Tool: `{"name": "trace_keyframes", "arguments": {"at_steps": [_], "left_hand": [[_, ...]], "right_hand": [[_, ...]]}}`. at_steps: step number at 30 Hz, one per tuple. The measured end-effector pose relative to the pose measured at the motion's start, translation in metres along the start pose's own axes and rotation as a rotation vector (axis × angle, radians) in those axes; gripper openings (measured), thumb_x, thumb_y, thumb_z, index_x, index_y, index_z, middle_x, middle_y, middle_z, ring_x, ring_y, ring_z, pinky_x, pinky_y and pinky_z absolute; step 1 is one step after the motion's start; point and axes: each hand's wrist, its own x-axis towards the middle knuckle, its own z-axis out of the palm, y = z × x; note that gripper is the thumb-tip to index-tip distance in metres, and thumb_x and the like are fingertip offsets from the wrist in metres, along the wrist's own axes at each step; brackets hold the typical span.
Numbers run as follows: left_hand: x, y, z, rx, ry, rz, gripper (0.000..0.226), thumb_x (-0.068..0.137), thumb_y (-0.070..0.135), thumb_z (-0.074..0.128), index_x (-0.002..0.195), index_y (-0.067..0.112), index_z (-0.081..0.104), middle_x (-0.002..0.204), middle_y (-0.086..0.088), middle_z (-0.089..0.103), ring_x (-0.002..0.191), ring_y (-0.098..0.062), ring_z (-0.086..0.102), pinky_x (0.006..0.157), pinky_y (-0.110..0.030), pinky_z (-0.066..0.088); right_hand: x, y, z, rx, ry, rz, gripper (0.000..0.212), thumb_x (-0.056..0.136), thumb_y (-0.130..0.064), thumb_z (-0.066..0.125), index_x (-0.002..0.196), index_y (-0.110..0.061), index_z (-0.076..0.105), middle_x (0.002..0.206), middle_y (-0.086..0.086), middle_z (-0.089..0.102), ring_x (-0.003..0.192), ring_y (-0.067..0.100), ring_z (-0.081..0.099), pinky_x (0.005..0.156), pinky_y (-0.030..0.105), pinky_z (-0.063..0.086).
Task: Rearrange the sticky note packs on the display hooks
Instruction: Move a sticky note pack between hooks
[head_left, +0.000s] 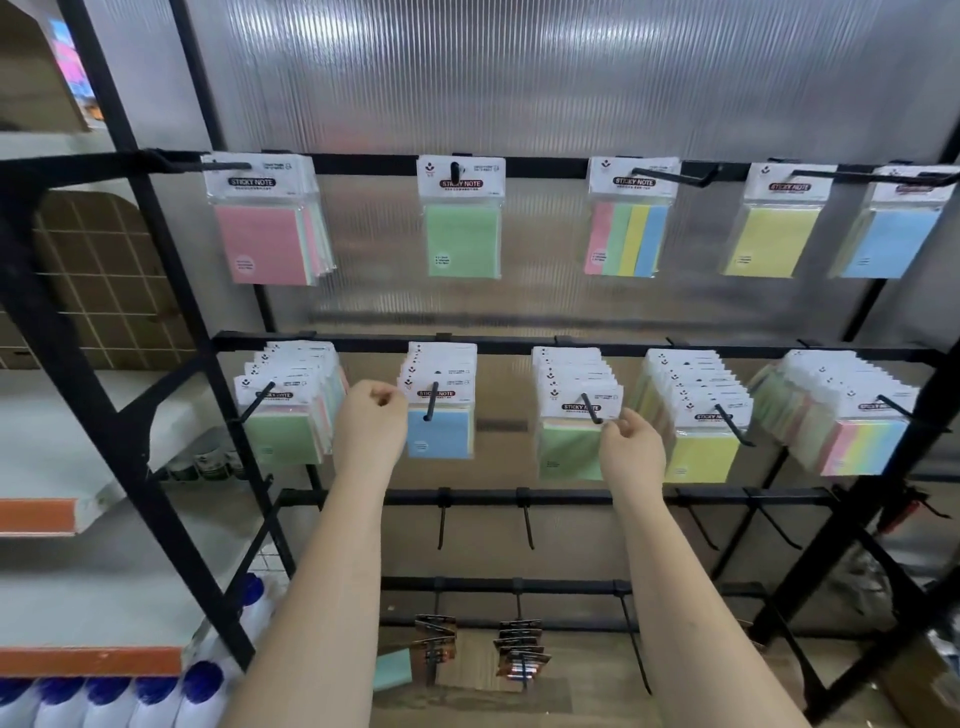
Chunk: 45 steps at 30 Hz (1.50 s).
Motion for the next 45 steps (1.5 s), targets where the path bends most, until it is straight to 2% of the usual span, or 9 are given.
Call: {"name": "trace_keyframes", "arguments": {"at_steps": [2,8,11,14,20,28,35,39,45], "left_hand": [[0.000,-0.005,-0.002,0.018,0.004,-0.008,0.016,0.089,0.017,0.046,0.095,0.019,0.061,0.095,0.003,0.064,0.084,-0.017,0.056,0.064,-0.029,0.037],[0.002,-0.012,-0.003,0.035,0.003,-0.009,0.014,0.089,0.017,0.047,0.091,0.020,0.061,0.092,0.004,0.062,0.083,-0.017,0.053,0.067,-0.027,0.035],[0.002,-0.017,-0.003,0.046,-0.011,-0.015,0.014,0.090,0.017,0.047,0.093,0.019,0.061,0.093,0.002,0.062,0.083,-0.017,0.053,0.059,-0.026,0.033],[0.002,-0.021,-0.002,0.038,-0.026,-0.015,0.015,0.090,0.017,0.047,0.096,0.017,0.061,0.095,0.002,0.063,0.086,-0.017,0.055,0.064,-0.027,0.035],[0.003,-0.023,0.011,0.056,-0.049,-0.007,0.024,0.094,0.016,0.044,0.109,0.014,0.062,0.103,0.002,0.061,0.081,-0.010,0.047,0.053,-0.016,0.027],[0.004,-0.025,0.025,-0.063,-0.120,-0.042,0.040,0.097,0.016,0.043,0.136,0.012,0.043,0.123,-0.001,0.056,0.092,-0.012,0.046,0.072,-0.025,0.033],[0.001,-0.030,0.030,-0.109,-0.118,-0.085,0.017,0.096,0.020,0.049,0.110,0.011,0.054,0.103,0.000,0.057,0.084,-0.015,0.051,0.054,-0.021,0.032],[-0.005,-0.033,0.034,-0.183,-0.168,-0.084,0.016,0.096,0.023,0.046,0.103,0.010,0.053,0.092,0.001,0.057,0.080,-0.017,0.051,0.061,-0.027,0.036],[-0.013,-0.028,0.037,-0.225,-0.164,-0.078,0.016,0.099,0.022,0.038,0.098,0.010,0.048,0.080,0.002,0.052,0.068,-0.014,0.046,0.053,-0.027,0.030]], "right_hand": [[-0.003,0.001,0.003,0.016,0.038,-0.006,0.042,0.096,-0.015,0.044,0.137,-0.006,0.045,0.131,0.009,0.056,0.106,0.023,0.054,0.085,0.026,0.038],[-0.008,0.009,0.009,0.021,0.113,-0.010,0.034,0.094,-0.023,0.053,0.124,-0.007,0.050,0.114,0.005,0.056,0.091,0.016,0.049,0.077,0.029,0.038],[-0.009,0.010,0.011,0.071,0.074,-0.008,0.011,0.096,-0.027,0.050,0.092,-0.019,0.056,0.084,-0.005,0.058,0.077,0.015,0.052,0.068,0.029,0.039],[-0.011,0.009,0.012,0.116,0.058,-0.049,0.037,0.099,-0.024,0.044,0.063,-0.014,0.048,0.051,-0.007,0.035,0.051,0.013,0.031,0.051,0.027,0.024],[-0.022,-0.002,0.007,0.072,0.164,-0.083,0.042,0.095,-0.020,0.040,0.056,-0.016,0.027,0.051,-0.005,0.027,0.051,0.014,0.025,0.050,0.029,0.018],[-0.039,-0.009,-0.001,-0.010,0.370,-0.118,0.044,0.095,-0.028,0.038,0.054,-0.014,0.035,0.055,0.000,0.047,0.053,0.017,0.037,0.047,0.030,0.024],[-0.039,-0.019,-0.011,0.138,0.368,-0.044,0.042,0.090,-0.027,0.039,0.070,0.006,0.053,0.067,0.018,0.055,0.059,0.022,0.040,0.054,0.032,0.030],[-0.041,-0.031,-0.018,0.353,0.302,0.014,0.034,0.089,-0.021,0.044,0.057,-0.016,0.033,0.056,0.000,0.034,0.059,0.019,0.029,0.057,0.030,0.025],[-0.044,-0.039,-0.026,0.410,0.215,-0.009,0.037,0.094,-0.034,0.047,0.062,-0.015,0.049,0.061,-0.003,0.049,0.059,0.017,0.042,0.060,0.028,0.035]]}}
